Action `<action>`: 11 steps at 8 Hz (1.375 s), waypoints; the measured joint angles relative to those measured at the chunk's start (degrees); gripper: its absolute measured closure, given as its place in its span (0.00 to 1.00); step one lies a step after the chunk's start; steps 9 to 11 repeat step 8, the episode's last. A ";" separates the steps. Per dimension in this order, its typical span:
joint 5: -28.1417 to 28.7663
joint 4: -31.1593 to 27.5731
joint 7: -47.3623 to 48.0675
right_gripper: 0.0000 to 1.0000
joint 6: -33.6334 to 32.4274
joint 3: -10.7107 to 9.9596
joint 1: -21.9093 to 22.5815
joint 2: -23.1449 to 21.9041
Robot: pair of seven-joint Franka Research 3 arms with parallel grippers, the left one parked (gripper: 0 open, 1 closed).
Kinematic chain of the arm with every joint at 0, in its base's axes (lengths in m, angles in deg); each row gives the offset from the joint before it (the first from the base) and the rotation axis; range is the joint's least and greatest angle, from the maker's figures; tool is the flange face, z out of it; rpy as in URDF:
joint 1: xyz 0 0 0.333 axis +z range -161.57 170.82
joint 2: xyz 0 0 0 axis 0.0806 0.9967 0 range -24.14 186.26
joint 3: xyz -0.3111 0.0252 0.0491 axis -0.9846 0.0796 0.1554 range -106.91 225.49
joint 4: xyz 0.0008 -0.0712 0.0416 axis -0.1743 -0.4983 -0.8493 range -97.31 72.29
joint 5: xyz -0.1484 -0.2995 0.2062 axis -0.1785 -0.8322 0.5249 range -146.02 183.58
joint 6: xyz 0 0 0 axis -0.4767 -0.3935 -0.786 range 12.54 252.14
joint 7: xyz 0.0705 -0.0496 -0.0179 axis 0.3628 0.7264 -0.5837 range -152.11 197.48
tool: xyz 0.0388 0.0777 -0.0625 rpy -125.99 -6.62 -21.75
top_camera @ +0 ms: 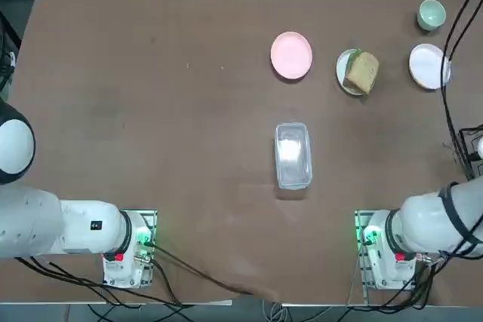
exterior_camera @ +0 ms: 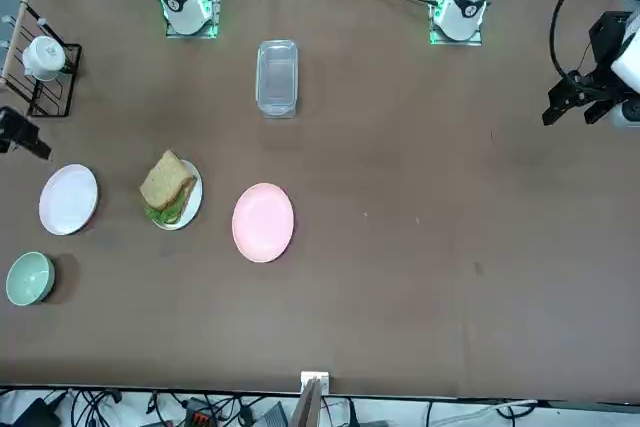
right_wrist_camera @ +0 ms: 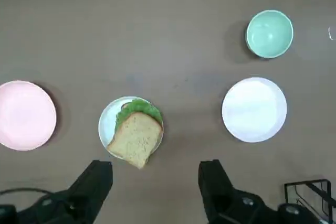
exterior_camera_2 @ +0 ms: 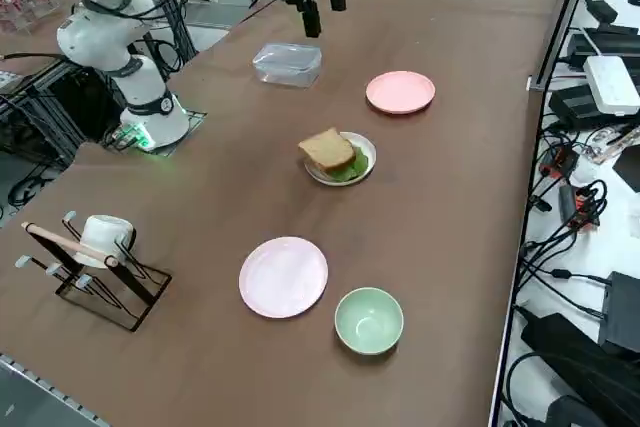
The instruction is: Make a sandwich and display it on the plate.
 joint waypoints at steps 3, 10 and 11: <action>0.01 -4.86 0.00 0.00 0.23 -4.21 5.88 -5.35; 0.01 -5.08 -5.17 0.00 -1.60 -5.12 8.15 -6.11; 0.01 -5.08 -5.17 0.00 -1.60 -5.12 8.15 -6.11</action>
